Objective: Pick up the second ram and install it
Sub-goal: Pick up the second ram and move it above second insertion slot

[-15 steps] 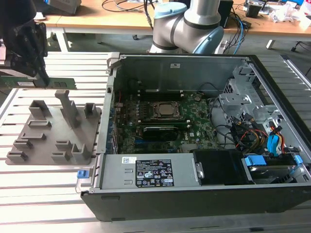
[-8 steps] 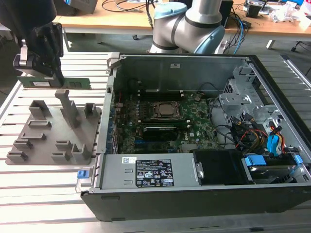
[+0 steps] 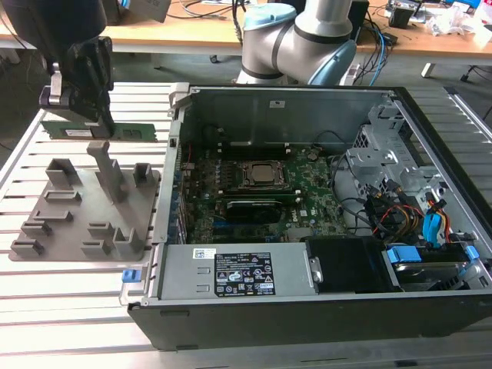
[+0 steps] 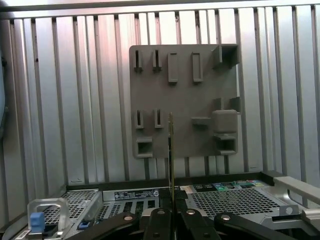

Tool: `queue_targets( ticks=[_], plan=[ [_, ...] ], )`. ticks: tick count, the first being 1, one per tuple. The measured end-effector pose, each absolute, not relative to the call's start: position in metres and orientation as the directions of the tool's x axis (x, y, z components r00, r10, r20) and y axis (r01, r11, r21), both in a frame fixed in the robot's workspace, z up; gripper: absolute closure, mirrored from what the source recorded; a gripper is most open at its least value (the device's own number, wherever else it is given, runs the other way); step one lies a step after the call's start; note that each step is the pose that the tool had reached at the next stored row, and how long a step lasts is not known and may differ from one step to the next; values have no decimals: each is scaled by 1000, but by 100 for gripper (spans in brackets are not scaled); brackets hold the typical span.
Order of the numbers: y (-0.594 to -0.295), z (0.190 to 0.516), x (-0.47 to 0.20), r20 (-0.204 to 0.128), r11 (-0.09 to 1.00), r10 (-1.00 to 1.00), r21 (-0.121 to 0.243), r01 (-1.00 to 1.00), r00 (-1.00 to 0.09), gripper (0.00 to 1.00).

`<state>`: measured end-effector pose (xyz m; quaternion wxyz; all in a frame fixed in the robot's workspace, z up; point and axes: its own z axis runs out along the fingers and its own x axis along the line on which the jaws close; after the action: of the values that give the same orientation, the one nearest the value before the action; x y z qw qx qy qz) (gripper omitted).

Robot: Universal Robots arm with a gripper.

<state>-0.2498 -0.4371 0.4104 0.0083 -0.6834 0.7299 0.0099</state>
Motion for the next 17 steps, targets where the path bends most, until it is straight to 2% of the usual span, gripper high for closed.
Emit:
queue_targets(
  ticks=[17],
  plan=[
    [-437,410,-177,-25,66,-998,3,-998,-66,86]
  ],
)
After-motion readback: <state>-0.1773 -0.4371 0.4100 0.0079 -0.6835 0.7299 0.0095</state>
